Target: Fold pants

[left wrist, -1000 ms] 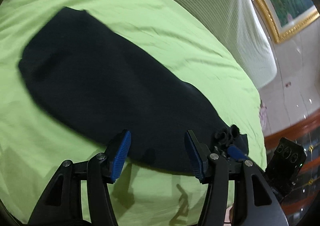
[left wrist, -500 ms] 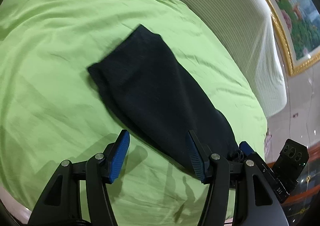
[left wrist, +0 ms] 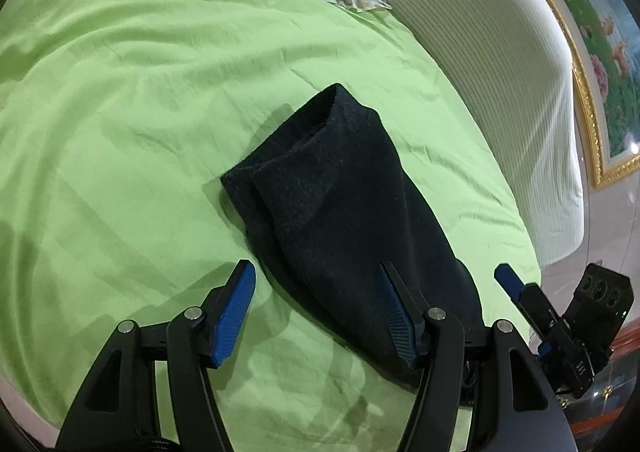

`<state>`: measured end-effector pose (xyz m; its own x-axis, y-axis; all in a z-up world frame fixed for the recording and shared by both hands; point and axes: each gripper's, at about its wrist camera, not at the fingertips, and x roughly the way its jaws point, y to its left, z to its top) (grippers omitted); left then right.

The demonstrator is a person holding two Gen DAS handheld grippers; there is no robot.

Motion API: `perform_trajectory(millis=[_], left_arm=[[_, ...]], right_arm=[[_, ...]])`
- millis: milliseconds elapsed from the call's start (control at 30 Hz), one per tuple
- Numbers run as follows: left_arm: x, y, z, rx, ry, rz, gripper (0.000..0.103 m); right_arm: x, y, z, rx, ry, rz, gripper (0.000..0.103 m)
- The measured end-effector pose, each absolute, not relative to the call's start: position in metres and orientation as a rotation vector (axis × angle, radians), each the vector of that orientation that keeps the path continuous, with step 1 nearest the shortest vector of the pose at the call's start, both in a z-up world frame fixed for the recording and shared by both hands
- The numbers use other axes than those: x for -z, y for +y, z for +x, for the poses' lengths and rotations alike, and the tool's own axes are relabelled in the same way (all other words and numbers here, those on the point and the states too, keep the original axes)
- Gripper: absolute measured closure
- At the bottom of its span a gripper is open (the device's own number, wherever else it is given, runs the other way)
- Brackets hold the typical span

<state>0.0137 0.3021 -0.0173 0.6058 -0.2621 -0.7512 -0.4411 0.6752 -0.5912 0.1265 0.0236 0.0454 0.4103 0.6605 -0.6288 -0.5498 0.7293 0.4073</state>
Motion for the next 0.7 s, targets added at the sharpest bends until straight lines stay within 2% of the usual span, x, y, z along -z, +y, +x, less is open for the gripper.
perform_trajectory(millis=[367,700], left_arm=[[0.033,0.306,0.029,-0.131,0.965,-0.894,0.039],[0.035,0.307,0.031,-0.129,0.946,-0.902,0.039]], right_arm=[[-0.036,0.062,0.185,-0.832,0.93,0.071,0.045],[-0.011,0.115,0.25,-0.978,1.083,-0.035,0.045]])
